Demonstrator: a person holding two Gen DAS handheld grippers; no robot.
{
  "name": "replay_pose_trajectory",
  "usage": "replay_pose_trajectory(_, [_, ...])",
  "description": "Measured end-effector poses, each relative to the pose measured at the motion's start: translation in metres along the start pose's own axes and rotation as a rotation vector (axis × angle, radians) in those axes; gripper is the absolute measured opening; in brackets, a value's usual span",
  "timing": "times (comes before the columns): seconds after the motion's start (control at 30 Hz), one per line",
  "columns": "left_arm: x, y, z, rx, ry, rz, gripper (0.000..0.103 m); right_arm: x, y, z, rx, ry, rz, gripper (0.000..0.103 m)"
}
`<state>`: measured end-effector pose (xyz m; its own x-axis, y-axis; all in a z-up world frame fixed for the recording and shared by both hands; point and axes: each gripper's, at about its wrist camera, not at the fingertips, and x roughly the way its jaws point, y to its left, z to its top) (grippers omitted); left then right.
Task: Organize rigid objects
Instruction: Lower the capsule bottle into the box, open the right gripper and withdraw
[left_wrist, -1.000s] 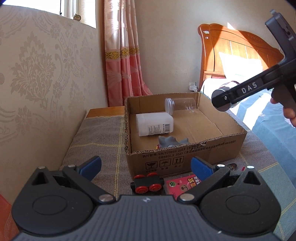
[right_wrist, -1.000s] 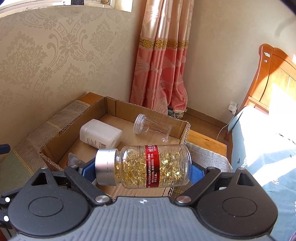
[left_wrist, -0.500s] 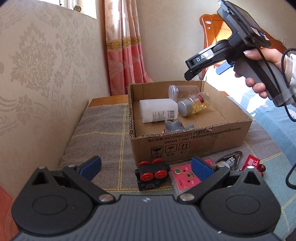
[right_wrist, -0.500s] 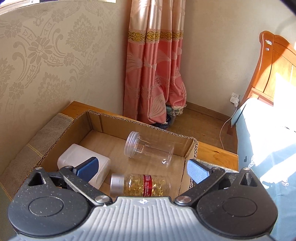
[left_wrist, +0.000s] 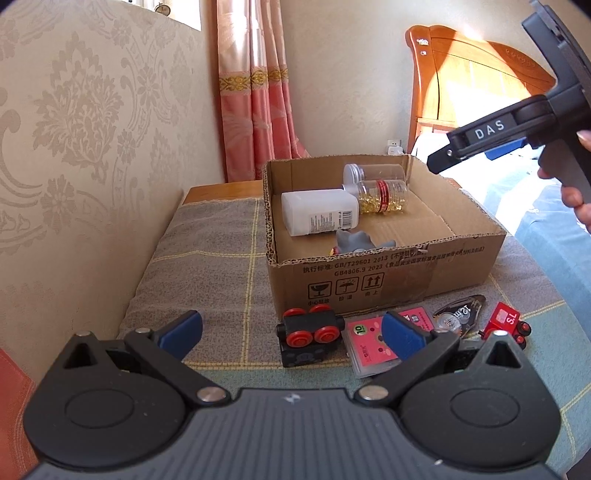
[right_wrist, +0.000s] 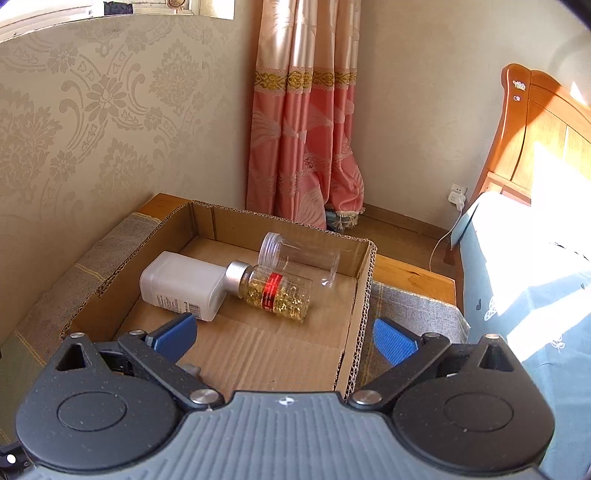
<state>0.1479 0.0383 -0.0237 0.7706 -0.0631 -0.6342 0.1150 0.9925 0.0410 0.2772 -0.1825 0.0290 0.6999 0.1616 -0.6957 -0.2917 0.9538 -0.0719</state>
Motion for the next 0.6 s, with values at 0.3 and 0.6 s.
replay_pose_trajectory(0.3, [0.002, 0.005, -0.009, -0.01, 0.03, 0.009, 0.102, -0.017, -0.007, -0.088, 0.099, 0.066, 0.014, 0.103])
replay_pose_trajectory(0.6, [0.01, 0.009, -0.022, -0.015, 0.082, 0.021, 0.103, -0.02, -0.005, -0.149, 0.16, 0.119, 0.01, 0.103])
